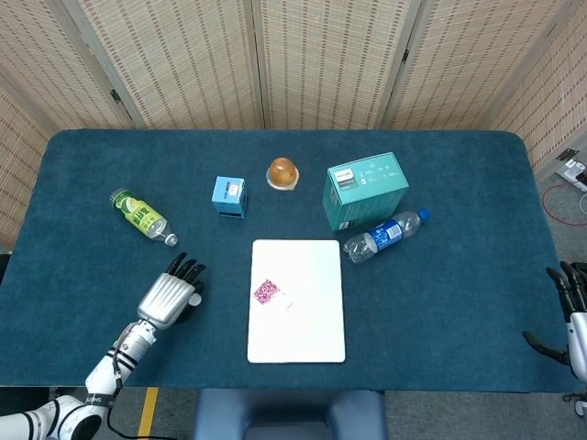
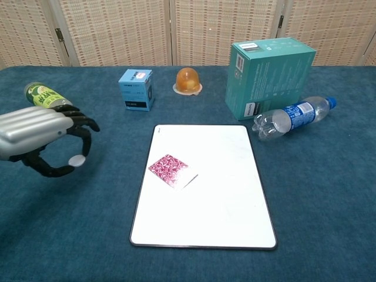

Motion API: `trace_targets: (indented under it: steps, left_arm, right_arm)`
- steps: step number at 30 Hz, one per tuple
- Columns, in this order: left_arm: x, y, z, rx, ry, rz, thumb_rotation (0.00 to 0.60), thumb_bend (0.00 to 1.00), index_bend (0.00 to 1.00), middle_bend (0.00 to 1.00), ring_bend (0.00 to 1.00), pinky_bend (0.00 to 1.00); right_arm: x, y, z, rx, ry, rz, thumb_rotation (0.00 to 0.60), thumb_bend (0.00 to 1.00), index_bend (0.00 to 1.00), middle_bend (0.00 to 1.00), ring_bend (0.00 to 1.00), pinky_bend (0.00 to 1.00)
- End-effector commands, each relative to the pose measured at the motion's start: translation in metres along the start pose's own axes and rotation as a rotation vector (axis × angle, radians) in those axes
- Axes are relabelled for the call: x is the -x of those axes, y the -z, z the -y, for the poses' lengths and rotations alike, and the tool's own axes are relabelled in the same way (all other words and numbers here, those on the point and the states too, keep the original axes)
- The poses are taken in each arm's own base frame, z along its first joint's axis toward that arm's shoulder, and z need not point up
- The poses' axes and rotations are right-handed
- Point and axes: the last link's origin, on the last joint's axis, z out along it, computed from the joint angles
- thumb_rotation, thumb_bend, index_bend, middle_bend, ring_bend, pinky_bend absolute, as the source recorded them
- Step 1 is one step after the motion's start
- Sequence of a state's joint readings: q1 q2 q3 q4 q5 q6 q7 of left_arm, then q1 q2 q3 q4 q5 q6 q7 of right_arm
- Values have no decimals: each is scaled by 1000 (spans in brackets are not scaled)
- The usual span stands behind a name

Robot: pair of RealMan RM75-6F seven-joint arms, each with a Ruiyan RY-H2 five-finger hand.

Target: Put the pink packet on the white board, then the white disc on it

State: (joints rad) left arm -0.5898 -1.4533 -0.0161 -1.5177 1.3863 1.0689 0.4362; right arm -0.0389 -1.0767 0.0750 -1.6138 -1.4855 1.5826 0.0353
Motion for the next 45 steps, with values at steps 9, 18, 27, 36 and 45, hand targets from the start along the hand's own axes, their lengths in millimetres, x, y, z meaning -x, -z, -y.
trace_targets:
  steps: [9, 18, 27, 36, 45]
  left_arm:
    - [-35, -42, -67, 192, -16, -73, 600, 442, 511, 201, 143, 8]
    - [-33, -73, -105, 246, -20, -42, 600, 441, 507, 201, 143, 7]
    - [-30, -91, -126, 248, -40, -14, 600, 441, 502, 201, 143, 7]
    - [-25, -101, -133, 230, -58, 14, 600, 441, 496, 201, 143, 7]
    - [-22, -102, -126, 198, -82, 40, 600, 436, 439, 201, 135, 5]
  right_arm:
    - [-3, 2, -4, 12, 1, -7, 600, 67, 86, 58, 51, 6]
    - [-1, 4, -7, 26, -2, -5, 600, 67, 86, 58, 51, 6]
    - [-1, 4, -10, 34, -1, -4, 600, 67, 86, 58, 51, 6]
    - [0, 5, -14, 45, -7, -3, 600, 67, 86, 58, 51, 6]
    - [0, 7, -18, 52, -9, -4, 600, 66, 86, 58, 50, 6]
